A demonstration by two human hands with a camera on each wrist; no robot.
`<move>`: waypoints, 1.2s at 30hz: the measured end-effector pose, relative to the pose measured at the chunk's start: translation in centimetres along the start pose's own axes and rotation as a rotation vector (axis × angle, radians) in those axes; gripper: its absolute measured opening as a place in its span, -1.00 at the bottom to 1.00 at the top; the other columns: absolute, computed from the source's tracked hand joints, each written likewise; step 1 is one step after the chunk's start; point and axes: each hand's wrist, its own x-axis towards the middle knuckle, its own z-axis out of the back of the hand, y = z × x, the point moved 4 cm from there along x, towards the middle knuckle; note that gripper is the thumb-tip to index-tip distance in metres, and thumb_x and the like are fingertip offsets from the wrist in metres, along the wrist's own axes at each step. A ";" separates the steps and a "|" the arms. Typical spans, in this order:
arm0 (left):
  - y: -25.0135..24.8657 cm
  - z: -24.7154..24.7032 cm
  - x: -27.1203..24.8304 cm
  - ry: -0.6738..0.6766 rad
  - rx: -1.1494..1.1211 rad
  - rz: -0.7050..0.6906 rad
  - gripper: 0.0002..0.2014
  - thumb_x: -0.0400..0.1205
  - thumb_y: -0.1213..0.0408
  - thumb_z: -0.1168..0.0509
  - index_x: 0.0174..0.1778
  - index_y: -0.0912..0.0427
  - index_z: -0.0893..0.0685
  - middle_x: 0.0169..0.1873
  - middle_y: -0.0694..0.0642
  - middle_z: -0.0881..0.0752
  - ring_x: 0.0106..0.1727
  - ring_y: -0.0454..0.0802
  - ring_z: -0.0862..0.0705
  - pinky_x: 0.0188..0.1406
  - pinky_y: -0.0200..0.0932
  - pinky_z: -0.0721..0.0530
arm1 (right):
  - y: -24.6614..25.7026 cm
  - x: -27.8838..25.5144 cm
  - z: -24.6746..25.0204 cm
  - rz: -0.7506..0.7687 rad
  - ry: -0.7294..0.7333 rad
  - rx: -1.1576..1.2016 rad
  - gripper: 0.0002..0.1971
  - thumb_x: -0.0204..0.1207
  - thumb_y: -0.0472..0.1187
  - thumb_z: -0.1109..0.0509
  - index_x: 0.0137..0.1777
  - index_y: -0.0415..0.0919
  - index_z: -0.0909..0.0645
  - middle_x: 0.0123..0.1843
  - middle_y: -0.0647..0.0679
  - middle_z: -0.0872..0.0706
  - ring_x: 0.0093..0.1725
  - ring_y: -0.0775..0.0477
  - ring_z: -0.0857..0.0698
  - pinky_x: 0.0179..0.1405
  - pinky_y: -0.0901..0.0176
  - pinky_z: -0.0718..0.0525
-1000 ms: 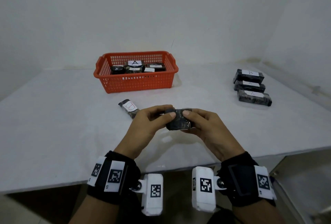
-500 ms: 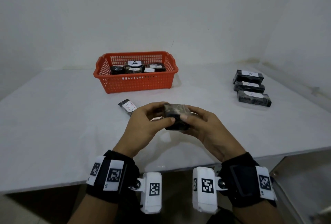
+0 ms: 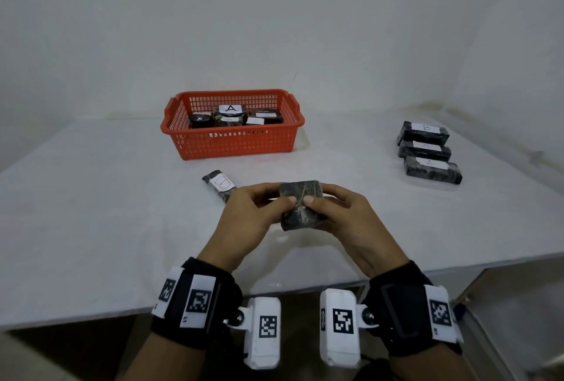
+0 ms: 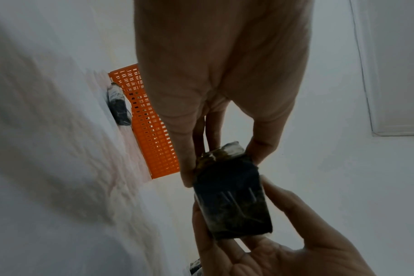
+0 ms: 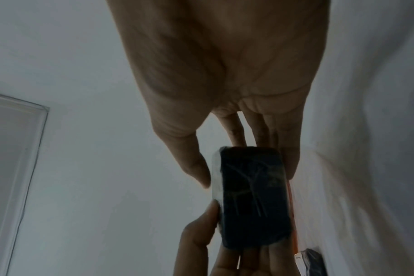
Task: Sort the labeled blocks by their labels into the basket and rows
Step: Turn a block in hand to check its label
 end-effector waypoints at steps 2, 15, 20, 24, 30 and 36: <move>0.0 0.0 0.0 -0.003 0.001 -0.008 -0.75 0.69 0.43 -0.42 0.27 0.21 -0.82 0.05 0.06 -0.91 0.12 -0.01 -0.88 0.16 -0.13 -0.83 | -0.1 0.0 0.0 -0.019 -0.008 0.022 -0.69 0.63 -0.26 -0.50 0.33 -0.31 -0.73 0.09 -0.26 -0.89 0.14 -0.25 -0.87 0.29 -0.18 -0.80; 0.0 -0.1 0.0 -0.014 -0.065 -0.005 -0.75 0.68 0.41 -0.44 0.28 0.25 -0.81 0.07 0.11 -0.90 0.12 0.00 -0.88 0.10 -0.21 -0.82 | -0.1 0.2 0.3 0.020 0.025 -0.068 -0.61 0.50 -0.33 -0.62 0.34 -0.22 -0.75 0.19 -0.16 -0.88 0.20 -0.18 -0.86 0.31 -0.20 -0.78; 0.1 0.0 0.2 -0.039 -0.091 -0.020 -0.75 0.69 0.46 -0.42 0.28 0.26 -0.81 0.09 0.12 -0.89 0.15 0.03 -0.87 0.10 -0.20 -0.82 | 0.0 0.4 0.0 0.019 0.010 -0.035 -0.64 0.54 -0.27 -0.60 0.32 -0.26 -0.76 0.17 -0.20 -0.88 0.19 -0.23 -0.86 0.35 -0.26 -0.76; 0.3 0.0 0.3 -0.009 -0.101 0.004 -0.71 0.69 0.43 -0.42 0.32 0.20 -0.79 0.16 0.11 -0.87 0.22 0.05 -0.85 0.22 -0.05 -0.81 | 0.3 0.6 0.3 0.062 -0.026 -0.069 -0.68 0.54 -0.27 -0.60 0.29 -0.25 -0.78 0.16 -0.17 -0.88 0.21 -0.18 -0.85 0.34 -0.23 -0.77; 0.4 0.4 0.7 0.039 0.018 0.010 -0.57 0.64 0.41 -0.49 0.46 0.17 -0.72 0.25 0.08 -0.84 0.31 0.04 -0.81 0.36 0.05 -0.78 | 0.9 0.4 0.5 0.099 -0.039 -0.117 -0.58 0.47 -0.27 -0.65 0.34 -0.17 -0.76 0.20 -0.10 -0.87 0.21 -0.04 -0.85 0.31 -0.10 -0.79; 0.6 0.4 0.7 0.047 -0.137 -0.027 -0.48 0.56 0.37 -0.50 0.48 0.15 -0.66 0.35 0.14 -0.78 0.43 0.11 -0.73 0.46 0.14 -0.69 | 0.6 -0.1 -0.3 -0.154 0.031 0.110 -0.62 0.72 0.06 -0.35 0.29 -0.21 -0.78 0.21 -0.32 -0.83 0.17 -0.42 -0.84 0.26 -0.28 -0.80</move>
